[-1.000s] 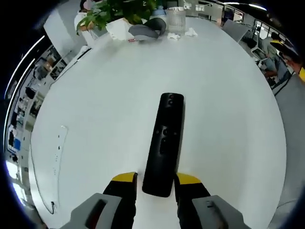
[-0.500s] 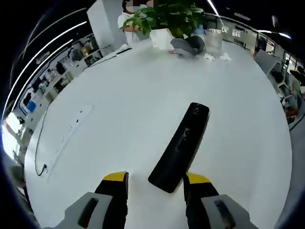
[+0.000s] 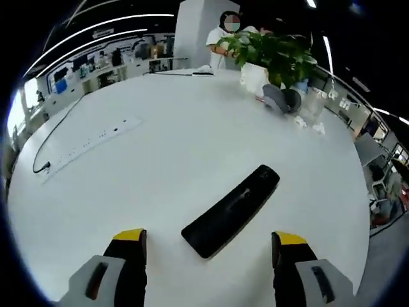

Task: Press the specified remote control buttons in sequence, fully releasing each button before pressing the next.

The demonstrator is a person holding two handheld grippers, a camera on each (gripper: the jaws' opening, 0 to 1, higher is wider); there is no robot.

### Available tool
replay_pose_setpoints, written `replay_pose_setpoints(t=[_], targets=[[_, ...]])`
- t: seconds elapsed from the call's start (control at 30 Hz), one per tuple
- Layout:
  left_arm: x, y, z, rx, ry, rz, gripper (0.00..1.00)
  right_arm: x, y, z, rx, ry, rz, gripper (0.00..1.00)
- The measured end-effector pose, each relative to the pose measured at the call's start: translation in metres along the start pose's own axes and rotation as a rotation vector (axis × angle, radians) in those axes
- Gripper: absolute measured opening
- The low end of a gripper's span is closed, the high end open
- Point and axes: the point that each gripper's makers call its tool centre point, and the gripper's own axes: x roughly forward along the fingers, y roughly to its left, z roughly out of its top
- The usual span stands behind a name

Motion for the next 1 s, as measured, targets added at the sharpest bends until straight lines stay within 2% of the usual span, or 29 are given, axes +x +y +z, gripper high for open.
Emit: replay_pose_setpoints(t=[0.07, 0.1, 0.2, 0.23, 0.27, 0.3, 0.37, 0.43, 0.57, 0.67, 0.9, 1.0], targets=[[-0.006, -0.007, -0.003, -0.068, -0.009, -0.017, 0.87, 0.000, 0.001, 0.000, -0.007, 0.002, 0.004, 0.95], [-0.007, -0.007, -0.003, -0.077, -0.024, -0.015, 0.88, 0.000, 0.002, 0.000, -0.009, 0.001, 0.007, 0.96], [-0.019, -0.011, 0.000, -0.133, -0.102, -0.008, 0.90, 0.000, 0.003, 0.000, -0.006, -0.002, 0.009, 0.99], [-0.023, -0.014, 0.002, -0.178, -0.154, -0.013, 0.97, 0.000, 0.002, -0.001, -0.007, 0.000, 0.008, 0.99], [-0.025, -0.017, 0.003, -0.202, -0.181, -0.019, 1.00, 0.001, 0.003, -0.001, 0.000, 0.004, 0.008, 0.99], [-0.029, -0.021, -0.001, -0.212, -0.183, -0.036, 1.00, 0.001, 0.003, -0.001, 0.001, 0.004, 0.008, 0.99], [-0.036, -0.020, -0.007, -0.216, -0.187, -0.021, 1.00, 0.001, 0.003, -0.001, 0.006, 0.006, 0.010, 0.99], [-0.046, -0.020, -0.004, -0.200, -0.248, 0.011, 1.00, 0.002, 0.004, -0.002, 0.006, 0.008, 0.014, 0.99], [-0.061, -0.016, -0.003, -0.180, -0.302, 0.049, 1.00, 0.002, 0.009, -0.003, -0.007, 0.016, 0.031, 0.99], [-0.076, -0.021, -0.011, -0.151, -0.313, 0.082, 1.00, 0.001, 0.010, -0.001, -0.006, 0.004, 0.038, 0.99], [-0.109, -0.025, -0.026, -0.156, -0.363, 0.126, 1.00, 0.001, 0.007, -0.002, 0.013, 0.008, 0.035, 0.99], [-0.124, -0.032, -0.026, -0.170, -0.397, 0.153, 1.00, 0.001, 0.008, -0.002, 0.012, 0.012, 0.039, 0.99]])
